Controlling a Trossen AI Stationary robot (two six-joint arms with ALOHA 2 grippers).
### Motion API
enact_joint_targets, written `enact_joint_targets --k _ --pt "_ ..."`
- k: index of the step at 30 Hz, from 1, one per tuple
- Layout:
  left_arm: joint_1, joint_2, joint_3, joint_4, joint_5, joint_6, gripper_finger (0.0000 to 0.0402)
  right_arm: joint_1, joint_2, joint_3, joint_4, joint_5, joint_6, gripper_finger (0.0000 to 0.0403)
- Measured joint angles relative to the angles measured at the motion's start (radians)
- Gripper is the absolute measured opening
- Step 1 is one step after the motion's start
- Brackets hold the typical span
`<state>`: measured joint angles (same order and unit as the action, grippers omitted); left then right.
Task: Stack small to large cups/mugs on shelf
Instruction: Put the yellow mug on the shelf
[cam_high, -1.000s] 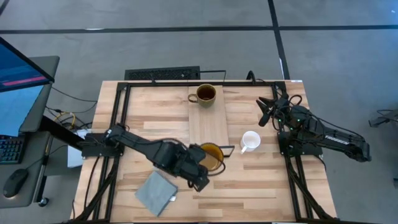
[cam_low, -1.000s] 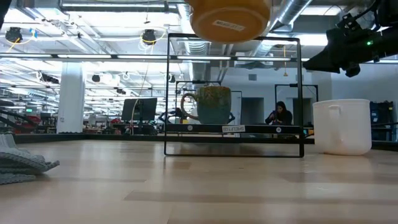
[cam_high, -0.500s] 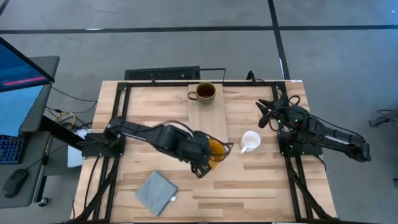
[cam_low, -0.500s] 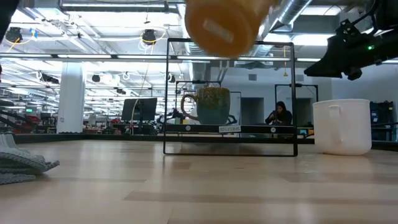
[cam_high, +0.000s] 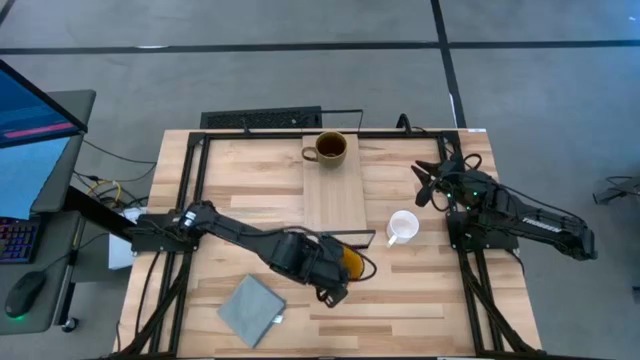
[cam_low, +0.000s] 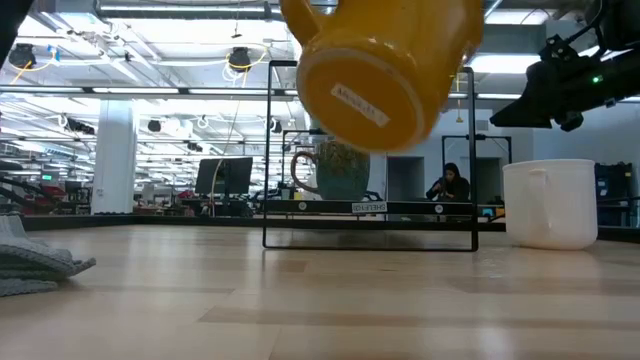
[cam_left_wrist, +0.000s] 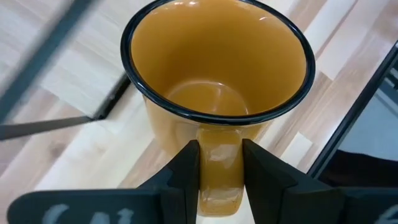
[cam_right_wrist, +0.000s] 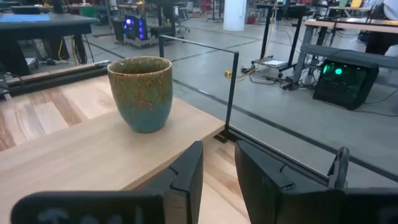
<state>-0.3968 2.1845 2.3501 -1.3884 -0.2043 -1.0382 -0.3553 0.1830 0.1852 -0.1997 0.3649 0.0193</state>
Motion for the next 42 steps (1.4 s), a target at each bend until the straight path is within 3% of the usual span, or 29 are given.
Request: enact_joint_targets --k 5,18,27,42 --pt "-0.026 0.031 -0.002 0.003 -0.003 -0.037 0.0083 0.0 0.0 0.0 0.001 0.0 0.0 0.0118" --pt "-0.085 0.094 -0.013 0.06 -0.174 -0.131 0.0083 0.0 0.0 0.0 -0.003 0.0 0.015 0.0118" --pt "-0.18 0.093 -0.036 0.109 -0.362 -0.28 0.0083 0.001 0.0 0.0 -0.003 -0.001 0.016 0.0118" --pt "-0.334 0.06 0.004 0.009 -0.647 -0.471 0.0083 0.001 0.0 0.0 -0.002 -0.001 0.017 0.0118"
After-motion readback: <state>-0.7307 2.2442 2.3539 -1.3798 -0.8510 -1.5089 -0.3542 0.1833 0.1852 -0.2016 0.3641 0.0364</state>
